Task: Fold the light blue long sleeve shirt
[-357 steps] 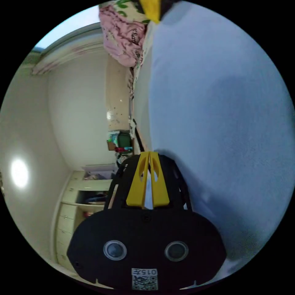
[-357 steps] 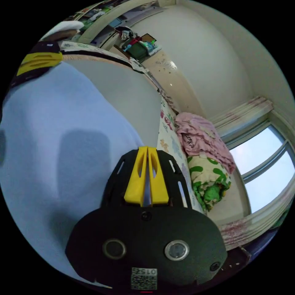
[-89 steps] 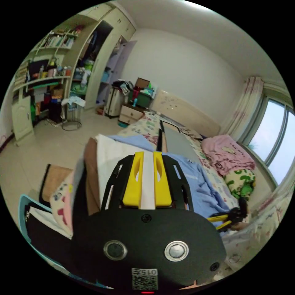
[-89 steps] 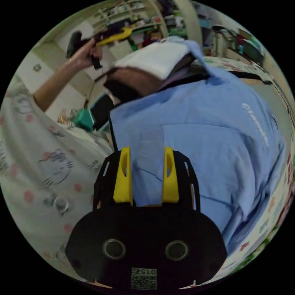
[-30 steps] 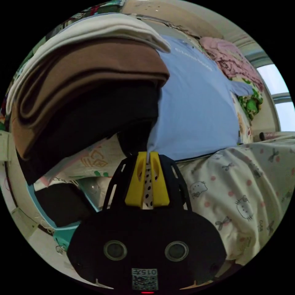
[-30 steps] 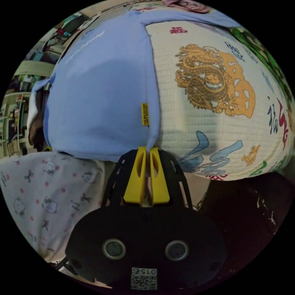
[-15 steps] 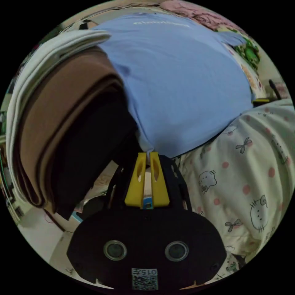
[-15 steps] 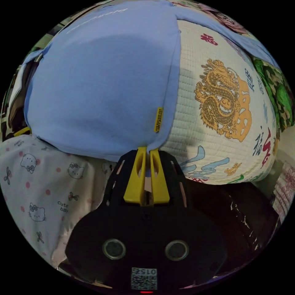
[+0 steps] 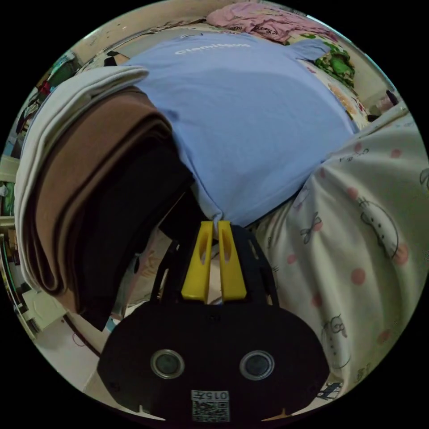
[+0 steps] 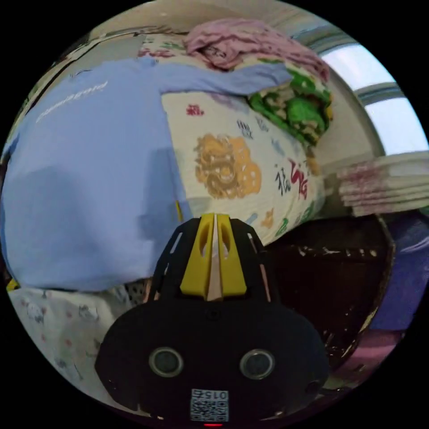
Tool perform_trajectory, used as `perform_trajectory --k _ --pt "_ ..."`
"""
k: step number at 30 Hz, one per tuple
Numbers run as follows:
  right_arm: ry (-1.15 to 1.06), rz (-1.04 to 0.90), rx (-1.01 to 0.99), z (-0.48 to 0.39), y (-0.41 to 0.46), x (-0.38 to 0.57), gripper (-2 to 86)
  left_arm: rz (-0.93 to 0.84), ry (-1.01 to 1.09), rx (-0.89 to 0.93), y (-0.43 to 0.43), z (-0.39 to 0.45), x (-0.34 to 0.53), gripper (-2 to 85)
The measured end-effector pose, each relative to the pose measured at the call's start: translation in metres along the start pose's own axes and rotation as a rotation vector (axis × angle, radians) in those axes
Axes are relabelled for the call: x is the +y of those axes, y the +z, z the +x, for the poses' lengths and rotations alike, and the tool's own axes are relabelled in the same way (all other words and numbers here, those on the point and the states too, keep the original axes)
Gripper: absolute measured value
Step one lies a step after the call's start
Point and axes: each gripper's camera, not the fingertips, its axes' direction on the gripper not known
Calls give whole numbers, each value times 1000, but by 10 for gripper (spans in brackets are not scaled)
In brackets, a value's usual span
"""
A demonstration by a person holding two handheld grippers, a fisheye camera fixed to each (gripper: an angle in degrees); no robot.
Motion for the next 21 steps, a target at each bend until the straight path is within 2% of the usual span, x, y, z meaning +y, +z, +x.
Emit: perform_trajectory --k 3,6,7,9,12,14,21 --pt "-227 45 208 -91 38 -8 -7 13 54 20 -3 -7 1 -2" --pt "-350 50 403 -149 95 4 -9 10 51 86 -5 -24 -1 -3" --pt "-366 43 479 -157 109 7 -10 9 54 110 -5 -31 -2 -3" --pt "-422 113 782 -176 160 30 -10 9 55 144 -5 -40 -2 -3" --pt "-468 156 947 -170 214 53 -10 14 53 176 -7 -51 -2 -3" --pt "-510 150 1037 -165 245 63 -10 19 76 157 -9 -51 -2 -3" --pt "-525 145 1040 -120 333 86 -10 35 179 94 -17 -54 -2 -3"
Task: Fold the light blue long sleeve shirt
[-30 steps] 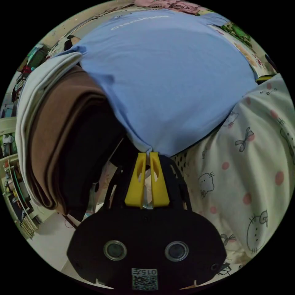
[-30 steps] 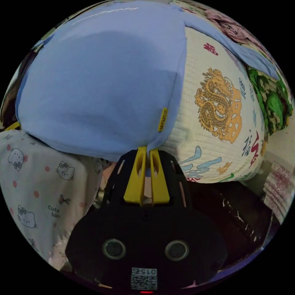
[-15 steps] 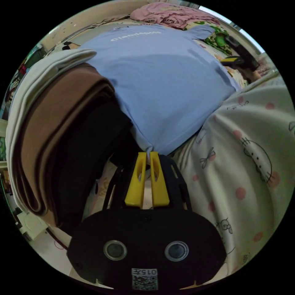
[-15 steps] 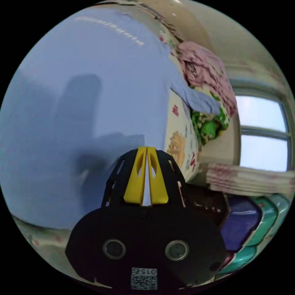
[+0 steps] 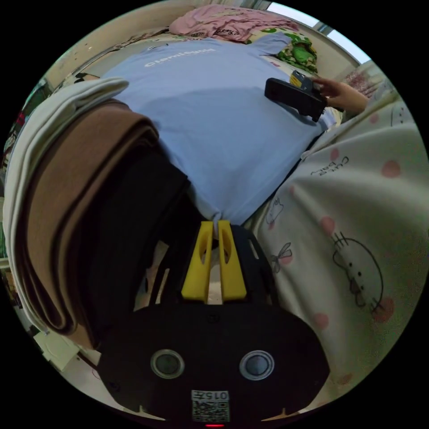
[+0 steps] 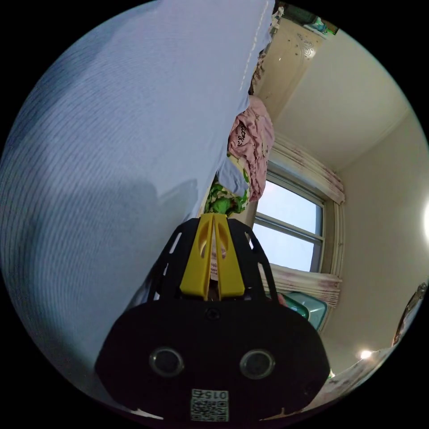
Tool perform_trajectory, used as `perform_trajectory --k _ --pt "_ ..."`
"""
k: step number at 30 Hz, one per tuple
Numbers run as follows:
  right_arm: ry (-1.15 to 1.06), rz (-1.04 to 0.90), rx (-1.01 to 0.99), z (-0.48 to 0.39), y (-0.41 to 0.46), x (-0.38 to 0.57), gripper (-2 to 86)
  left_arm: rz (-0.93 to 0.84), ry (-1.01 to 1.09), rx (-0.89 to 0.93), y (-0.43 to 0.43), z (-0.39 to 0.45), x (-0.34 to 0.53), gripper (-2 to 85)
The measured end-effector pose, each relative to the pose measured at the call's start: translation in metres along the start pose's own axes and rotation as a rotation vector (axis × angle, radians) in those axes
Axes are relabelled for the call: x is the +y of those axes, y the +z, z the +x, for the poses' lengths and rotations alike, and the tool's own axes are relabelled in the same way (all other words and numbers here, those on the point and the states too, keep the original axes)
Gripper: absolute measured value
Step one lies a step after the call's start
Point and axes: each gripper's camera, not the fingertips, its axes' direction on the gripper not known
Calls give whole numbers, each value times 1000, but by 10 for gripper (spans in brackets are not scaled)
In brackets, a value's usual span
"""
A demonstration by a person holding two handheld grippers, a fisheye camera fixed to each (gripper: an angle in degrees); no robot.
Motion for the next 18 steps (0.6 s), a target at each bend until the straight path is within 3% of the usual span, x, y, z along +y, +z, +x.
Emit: perform_trajectory --k 18 --pt "-1 0 7 -85 113 29 -10 -151 97 115 -16 -63 -33 -1"
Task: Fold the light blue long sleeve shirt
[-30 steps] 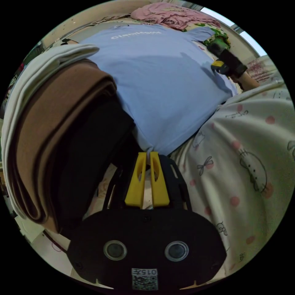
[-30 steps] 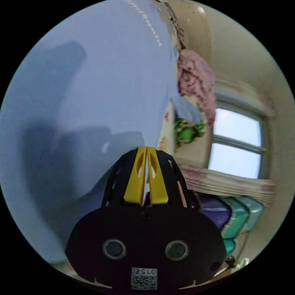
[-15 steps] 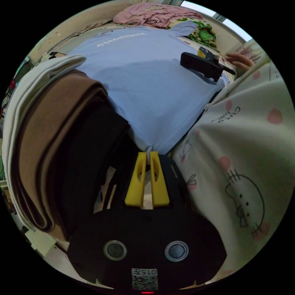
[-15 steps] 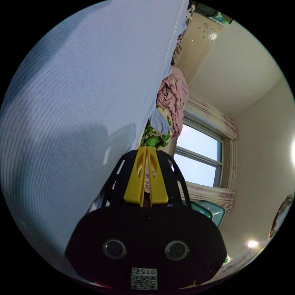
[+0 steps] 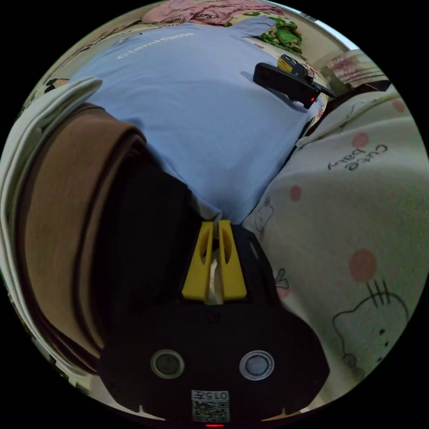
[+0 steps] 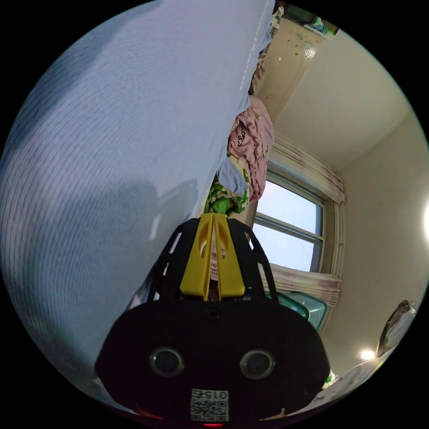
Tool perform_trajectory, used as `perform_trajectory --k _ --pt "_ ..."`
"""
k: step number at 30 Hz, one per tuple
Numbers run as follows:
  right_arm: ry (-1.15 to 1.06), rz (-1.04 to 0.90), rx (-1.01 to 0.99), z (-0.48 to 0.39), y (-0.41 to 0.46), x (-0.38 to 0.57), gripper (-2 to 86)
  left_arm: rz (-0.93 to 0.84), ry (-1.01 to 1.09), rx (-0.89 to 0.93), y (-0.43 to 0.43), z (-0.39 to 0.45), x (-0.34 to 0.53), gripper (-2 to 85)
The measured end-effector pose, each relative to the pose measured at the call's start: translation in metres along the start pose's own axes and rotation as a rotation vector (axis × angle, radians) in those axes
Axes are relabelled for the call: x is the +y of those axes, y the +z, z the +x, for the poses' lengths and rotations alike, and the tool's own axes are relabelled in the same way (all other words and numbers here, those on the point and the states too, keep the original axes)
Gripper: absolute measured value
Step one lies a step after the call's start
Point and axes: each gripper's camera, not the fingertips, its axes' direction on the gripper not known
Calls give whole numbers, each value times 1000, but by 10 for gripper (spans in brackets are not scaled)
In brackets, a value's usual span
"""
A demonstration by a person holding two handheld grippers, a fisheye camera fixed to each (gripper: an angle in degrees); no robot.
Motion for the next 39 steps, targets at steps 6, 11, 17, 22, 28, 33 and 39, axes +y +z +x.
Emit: perform_trajectory --k 6,11,17,22,28,33,39 --pt "1 0 1 -3 11 -9 -10 -74 8 37 -9 -21 -11 1" --pt "2 0 2 3 8 -23 -10 -108 11 47 -19 -32 -12 2" --pt "4 1 2 23 -8 -49 -10 -118 41 48 -33 -40 -5 1" --pt "7 1 2 47 -31 -76 -10 -124 -7 49 -48 -46 6 -2" --pt "10 2 2 88 -72 -117 -10 -91 -50 -14 -65 -38 26 -2" --pt "13 4 -2 134 -119 -160 -10 -69 -215 22 -84 -45 47 -1" --pt "10 11 -13 194 -181 -210 -10 126 -393 19 -157 -20 108 5"
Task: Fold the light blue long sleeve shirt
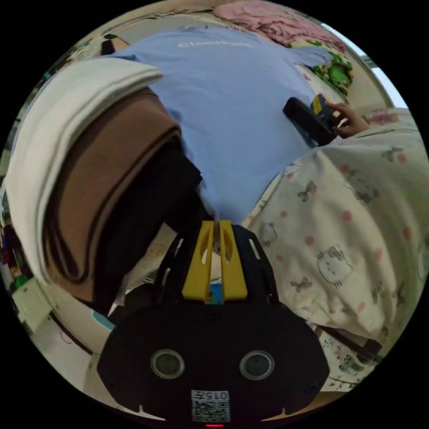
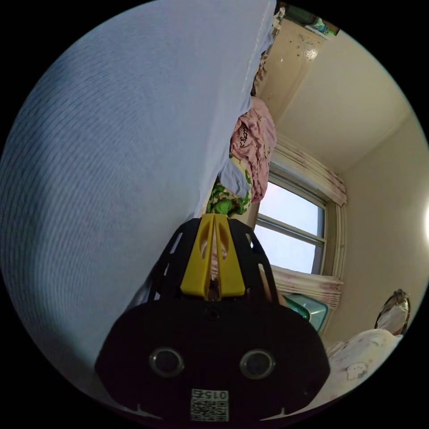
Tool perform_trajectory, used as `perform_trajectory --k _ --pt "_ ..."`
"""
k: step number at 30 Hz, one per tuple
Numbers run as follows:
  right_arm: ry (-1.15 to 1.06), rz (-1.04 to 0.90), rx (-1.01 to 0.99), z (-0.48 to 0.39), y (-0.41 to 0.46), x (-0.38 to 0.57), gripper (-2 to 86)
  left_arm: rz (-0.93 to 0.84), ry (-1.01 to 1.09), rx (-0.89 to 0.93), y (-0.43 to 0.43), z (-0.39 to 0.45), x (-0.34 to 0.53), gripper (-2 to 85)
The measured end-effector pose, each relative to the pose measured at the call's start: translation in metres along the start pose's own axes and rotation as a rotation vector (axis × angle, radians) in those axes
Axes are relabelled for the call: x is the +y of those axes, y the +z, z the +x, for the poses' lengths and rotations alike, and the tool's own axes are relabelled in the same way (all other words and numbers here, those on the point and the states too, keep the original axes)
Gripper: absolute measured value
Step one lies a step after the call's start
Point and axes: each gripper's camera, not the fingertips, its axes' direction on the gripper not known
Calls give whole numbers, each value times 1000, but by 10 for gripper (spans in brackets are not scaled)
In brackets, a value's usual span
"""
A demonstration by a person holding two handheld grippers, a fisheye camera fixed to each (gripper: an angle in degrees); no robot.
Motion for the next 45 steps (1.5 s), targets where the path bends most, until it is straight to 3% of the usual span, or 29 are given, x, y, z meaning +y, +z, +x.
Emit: perform_trajectory --k 5,10,12,15,18,21,24,26,31,34,42,45 --pt "-8 2 -5 52 -56 -43 -10 76 -53 14 -68 -4 1 4" --pt "-38 -77 -89 120 -88 -79 -10 -183 18 -136 -101 -17 -9 -4" --pt "123 -164 -306 200 -71 -90 -10 -127 14 -163 -126 -24 -7 -6" --pt "416 -300 -645 327 -13 -95 -10 101 36 -111 -168 -14 -27 -8" --pt "749 -293 -947 443 48 -86 -10 253 166 -70 -168 28 -69 -8" --pt "961 -22 -1044 529 74 -74 -10 249 310 -63 -133 84 -124 -7" --pt "1174 164 -899 582 87 -75 -7 277 371 21 -106 130 -170 -5" --pt "1252 171 -810 604 101 -92 -2 251 396 50 -89 154 -191 -3" --pt "1357 256 -824 649 152 -147 72 103 489 -52 -44 206 -223 7" --pt "1591 199 -893 668 189 -164 80 56 473 -46 -35 212 -231 12" --pt "1580 -56 -1193 663 243 -243 101 14 479 -74 -27 227 -242 14" --pt "1575 -10 -1341 653 240 -249 53 20 454 -56 -24 228 -245 15"
